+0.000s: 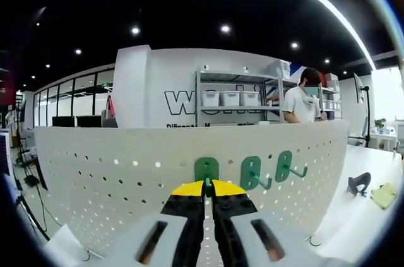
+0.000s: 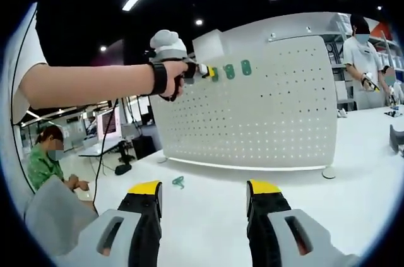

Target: Insert the hook assembly into the mounting plate slot until the hook locks in place.

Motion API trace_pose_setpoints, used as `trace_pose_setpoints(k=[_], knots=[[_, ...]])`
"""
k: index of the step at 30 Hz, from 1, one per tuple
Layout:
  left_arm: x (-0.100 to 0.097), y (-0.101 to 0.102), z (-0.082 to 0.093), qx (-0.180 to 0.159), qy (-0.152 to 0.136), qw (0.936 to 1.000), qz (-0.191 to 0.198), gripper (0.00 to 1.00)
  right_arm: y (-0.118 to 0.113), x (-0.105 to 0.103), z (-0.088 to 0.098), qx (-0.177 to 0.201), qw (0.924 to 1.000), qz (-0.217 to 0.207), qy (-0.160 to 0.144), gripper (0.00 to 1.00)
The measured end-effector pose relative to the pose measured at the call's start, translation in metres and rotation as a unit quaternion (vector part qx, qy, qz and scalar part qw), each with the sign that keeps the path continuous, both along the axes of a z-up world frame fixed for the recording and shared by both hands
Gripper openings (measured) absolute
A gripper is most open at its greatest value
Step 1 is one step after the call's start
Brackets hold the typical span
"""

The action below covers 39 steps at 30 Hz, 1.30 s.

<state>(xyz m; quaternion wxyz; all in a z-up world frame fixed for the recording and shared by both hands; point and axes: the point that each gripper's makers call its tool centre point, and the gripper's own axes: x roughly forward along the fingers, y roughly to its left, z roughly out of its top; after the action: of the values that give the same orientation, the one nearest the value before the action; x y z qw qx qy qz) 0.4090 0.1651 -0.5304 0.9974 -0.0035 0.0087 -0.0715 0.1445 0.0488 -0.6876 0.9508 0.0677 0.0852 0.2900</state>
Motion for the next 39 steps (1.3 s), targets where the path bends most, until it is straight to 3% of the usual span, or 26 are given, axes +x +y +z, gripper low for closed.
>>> trace_pose_setpoints(k=[4, 14, 21, 29, 34, 39], knots=[[0.0, -0.001, 0.0, 0.036, -0.001, 0.9994, -0.003, 0.03, 0.001, 0.0, 0.003, 0.004, 1.0, 0.001, -0.004, 0.55], [0.005, -0.002, 0.003, 0.019, 0.011, 0.9998, -0.005, 0.05, 0.002, 0.001, 0.002, 0.005, 1.0, 0.002, -0.003, 0.54], [0.008, -0.013, 0.013, 0.02, -0.003, 0.9998, -0.003, 0.04, 0.002, 0.001, 0.002, 0.006, 1.0, 0.001, -0.003, 0.54], [0.013, -0.001, 0.008, 0.012, 0.007, 0.9999, 0.002, 0.05, -0.004, 0.0, 0.002, 0.01, 0.9999, -0.007, -0.002, 0.54], [0.013, -0.004, 0.008, 0.023, 0.011, 0.9996, -0.01, 0.05, 0.0, 0.001, 0.004, 0.009, 0.9999, -0.003, -0.004, 0.54], [0.012, -0.006, 0.012, 0.014, 0.001, 0.9998, -0.013, 0.04, 0.003, 0.001, 0.003, 0.009, 1.0, 0.001, -0.004, 0.54]])
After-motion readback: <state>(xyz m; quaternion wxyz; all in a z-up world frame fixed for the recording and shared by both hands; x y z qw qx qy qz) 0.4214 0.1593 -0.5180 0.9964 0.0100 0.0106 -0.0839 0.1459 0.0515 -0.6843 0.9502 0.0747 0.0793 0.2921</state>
